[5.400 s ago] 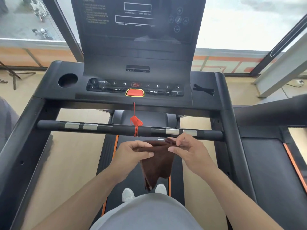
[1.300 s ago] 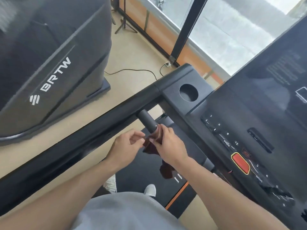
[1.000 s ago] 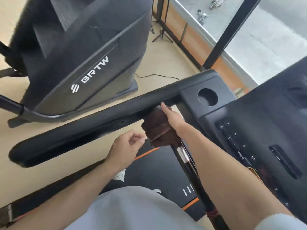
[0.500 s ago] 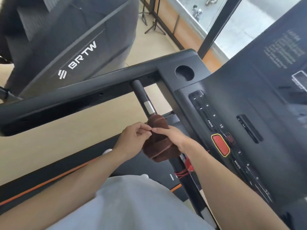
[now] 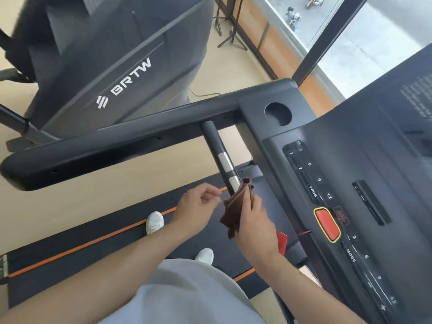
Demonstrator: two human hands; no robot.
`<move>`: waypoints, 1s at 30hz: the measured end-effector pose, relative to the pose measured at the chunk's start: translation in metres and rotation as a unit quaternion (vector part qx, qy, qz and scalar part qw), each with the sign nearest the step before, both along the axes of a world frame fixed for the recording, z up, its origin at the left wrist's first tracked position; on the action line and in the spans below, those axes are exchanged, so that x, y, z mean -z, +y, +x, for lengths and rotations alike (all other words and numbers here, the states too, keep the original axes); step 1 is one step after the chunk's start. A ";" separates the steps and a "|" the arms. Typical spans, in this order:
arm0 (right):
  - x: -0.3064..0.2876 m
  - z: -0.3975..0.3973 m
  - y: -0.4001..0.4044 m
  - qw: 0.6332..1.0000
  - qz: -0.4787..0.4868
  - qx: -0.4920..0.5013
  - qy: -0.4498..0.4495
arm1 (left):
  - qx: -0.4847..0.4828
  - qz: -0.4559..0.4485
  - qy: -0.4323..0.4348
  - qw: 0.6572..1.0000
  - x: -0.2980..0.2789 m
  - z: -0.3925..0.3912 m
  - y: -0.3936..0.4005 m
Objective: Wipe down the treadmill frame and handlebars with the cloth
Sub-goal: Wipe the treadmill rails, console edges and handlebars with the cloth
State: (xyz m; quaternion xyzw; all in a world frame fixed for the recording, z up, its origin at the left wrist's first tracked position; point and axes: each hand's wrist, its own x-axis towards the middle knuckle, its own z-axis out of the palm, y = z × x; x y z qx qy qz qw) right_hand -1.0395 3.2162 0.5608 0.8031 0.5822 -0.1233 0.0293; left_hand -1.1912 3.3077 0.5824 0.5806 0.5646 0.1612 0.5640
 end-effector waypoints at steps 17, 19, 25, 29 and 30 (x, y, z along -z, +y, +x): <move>-0.003 -0.029 0.178 0.992 0.106 0.023 0.070 | -0.017 -0.005 0.001 1.000 0.001 -0.042 0.086; -0.009 -0.034 0.200 0.975 0.130 0.111 0.144 | -0.011 0.002 0.009 1.000 -0.003 -0.048 0.096; -0.017 -0.020 0.230 0.934 0.118 0.217 0.257 | -0.026 0.014 0.015 0.999 -0.008 -0.076 0.110; -0.019 -0.003 0.239 0.875 0.077 0.257 0.403 | -0.023 0.009 0.021 0.999 -0.011 -0.091 0.100; -0.022 -0.001 0.237 0.852 0.051 0.279 0.440 | -0.022 0.011 0.022 0.999 -0.013 -0.094 0.095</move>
